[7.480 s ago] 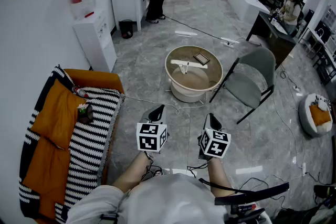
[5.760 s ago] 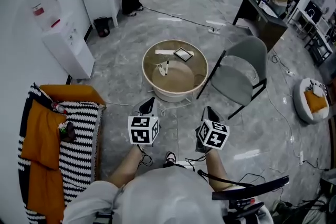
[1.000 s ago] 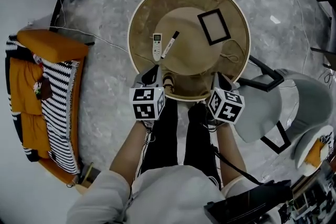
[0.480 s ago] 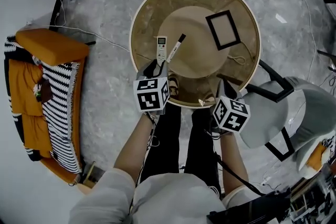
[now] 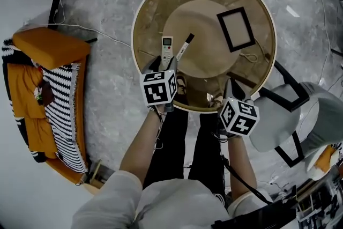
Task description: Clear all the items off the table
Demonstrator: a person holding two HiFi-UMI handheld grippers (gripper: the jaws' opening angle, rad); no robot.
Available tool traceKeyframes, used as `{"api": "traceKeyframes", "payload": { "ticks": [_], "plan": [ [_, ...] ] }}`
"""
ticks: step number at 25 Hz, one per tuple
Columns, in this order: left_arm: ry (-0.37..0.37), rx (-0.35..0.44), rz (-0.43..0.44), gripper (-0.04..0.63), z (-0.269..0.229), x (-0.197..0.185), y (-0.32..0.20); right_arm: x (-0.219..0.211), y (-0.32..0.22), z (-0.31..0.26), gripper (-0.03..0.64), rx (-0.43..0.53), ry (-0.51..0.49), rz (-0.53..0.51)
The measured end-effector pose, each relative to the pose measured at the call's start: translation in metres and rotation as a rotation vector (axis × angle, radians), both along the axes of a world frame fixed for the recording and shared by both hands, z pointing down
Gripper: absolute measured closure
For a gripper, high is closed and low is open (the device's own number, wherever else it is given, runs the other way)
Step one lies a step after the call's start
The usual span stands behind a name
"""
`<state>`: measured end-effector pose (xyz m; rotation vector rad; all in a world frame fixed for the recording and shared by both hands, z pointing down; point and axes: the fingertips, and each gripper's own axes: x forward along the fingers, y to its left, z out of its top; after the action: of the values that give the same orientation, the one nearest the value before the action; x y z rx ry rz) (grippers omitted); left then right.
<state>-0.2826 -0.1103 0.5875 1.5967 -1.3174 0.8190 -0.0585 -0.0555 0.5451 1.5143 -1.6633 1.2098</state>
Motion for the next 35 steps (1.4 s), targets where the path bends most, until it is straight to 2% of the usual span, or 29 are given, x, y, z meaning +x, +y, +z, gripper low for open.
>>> {"api": "traceKeyframes", "payload": {
  "ticks": [4,8,13,19,26,35],
  "plan": [
    [-0.035,-0.026,-0.017,0.382,0.019,-0.006,-0.003,0.0,0.001,0.008,0.592,-0.011,0.0,0.018],
    [-0.035,-0.044,-0.044,0.38,0.033,-0.011,-0.007,-0.001,0.006,0.016,0.592,-0.025,-0.003,0.034],
    [-0.023,-0.056,-0.008,0.38,0.04,-0.004,-0.01,0.0,0.017,0.024,0.592,-0.046,-0.007,0.046],
    [-0.043,-0.094,0.013,0.382,0.048,-0.002,-0.012,0.0,0.023,0.027,0.592,-0.052,-0.013,0.056],
    [-0.063,-0.097,0.041,0.388,0.05,-0.004,-0.012,0.001,0.025,0.028,0.592,-0.045,-0.01,0.066],
    [-0.065,-0.084,0.032,0.394,0.034,-0.009,-0.014,0.008,0.027,0.015,0.592,-0.021,-0.01,0.091]
  ]
}}
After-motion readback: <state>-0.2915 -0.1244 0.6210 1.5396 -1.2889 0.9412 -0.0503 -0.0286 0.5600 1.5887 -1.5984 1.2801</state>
